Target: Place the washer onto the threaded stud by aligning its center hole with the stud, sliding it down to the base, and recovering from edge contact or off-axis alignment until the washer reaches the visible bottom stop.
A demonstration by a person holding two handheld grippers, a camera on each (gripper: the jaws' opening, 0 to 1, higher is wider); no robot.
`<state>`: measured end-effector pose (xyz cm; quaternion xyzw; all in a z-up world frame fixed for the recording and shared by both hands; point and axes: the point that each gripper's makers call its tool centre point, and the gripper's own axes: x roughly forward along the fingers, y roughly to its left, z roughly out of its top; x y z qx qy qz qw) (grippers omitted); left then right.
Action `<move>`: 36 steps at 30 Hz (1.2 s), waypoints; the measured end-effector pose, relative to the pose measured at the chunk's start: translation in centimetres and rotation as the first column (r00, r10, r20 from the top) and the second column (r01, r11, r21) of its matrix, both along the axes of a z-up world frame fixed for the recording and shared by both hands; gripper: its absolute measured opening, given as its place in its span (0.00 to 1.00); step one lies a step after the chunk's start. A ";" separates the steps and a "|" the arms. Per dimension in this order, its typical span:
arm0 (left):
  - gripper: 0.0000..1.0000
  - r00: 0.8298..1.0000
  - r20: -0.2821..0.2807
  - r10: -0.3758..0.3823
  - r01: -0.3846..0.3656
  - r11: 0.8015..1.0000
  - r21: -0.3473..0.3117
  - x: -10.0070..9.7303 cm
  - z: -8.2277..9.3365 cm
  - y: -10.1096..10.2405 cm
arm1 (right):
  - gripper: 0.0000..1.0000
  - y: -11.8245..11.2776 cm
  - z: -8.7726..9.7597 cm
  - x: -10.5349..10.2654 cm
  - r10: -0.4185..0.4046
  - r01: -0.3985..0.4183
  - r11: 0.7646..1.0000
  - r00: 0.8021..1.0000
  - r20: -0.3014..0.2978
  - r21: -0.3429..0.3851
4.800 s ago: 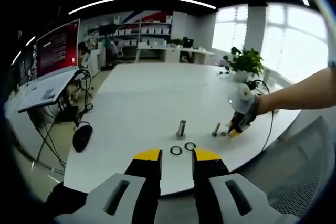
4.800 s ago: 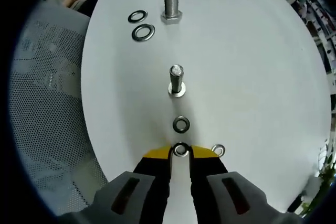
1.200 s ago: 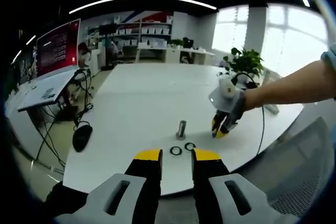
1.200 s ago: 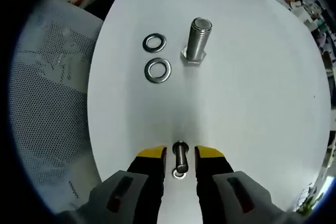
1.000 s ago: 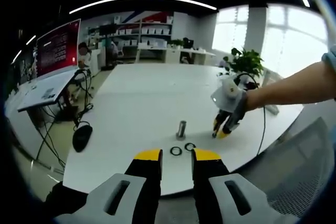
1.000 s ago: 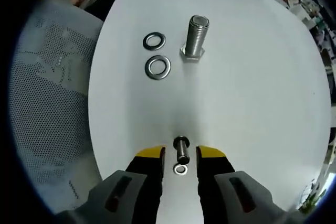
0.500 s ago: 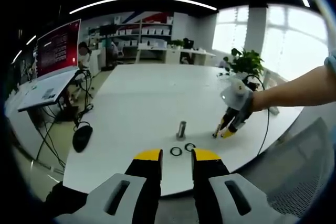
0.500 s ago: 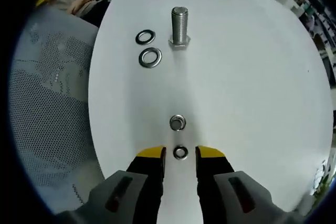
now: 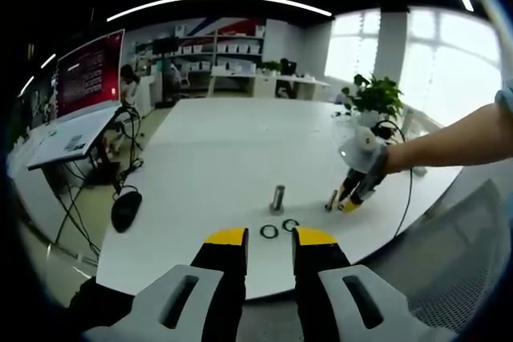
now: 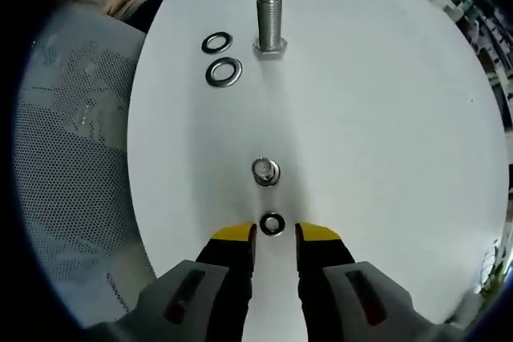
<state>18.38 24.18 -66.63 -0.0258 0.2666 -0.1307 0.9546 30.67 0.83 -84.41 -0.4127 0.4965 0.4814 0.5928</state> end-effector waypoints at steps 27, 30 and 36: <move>0.19 1.000 -0.007 -0.007 0.007 1.000 0.004 0.0 -0.1 0.0 | 0.13 0.4 2.4 0.6 0.016 -0.021 0.996 0.998 0.060 0.088; 0.19 1.000 -0.007 -0.009 0.009 1.000 0.005 0.0 -0.1 -0.1 | 0.13 0.6 2.9 0.5 0.022 -0.028 0.995 0.997 0.068 0.097; 0.19 1.000 -0.008 -0.010 0.010 1.000 0.004 -0.1 -0.1 -0.1 | 0.13 1.1 4.5 0.7 0.038 -0.048 0.992 0.995 0.092 0.116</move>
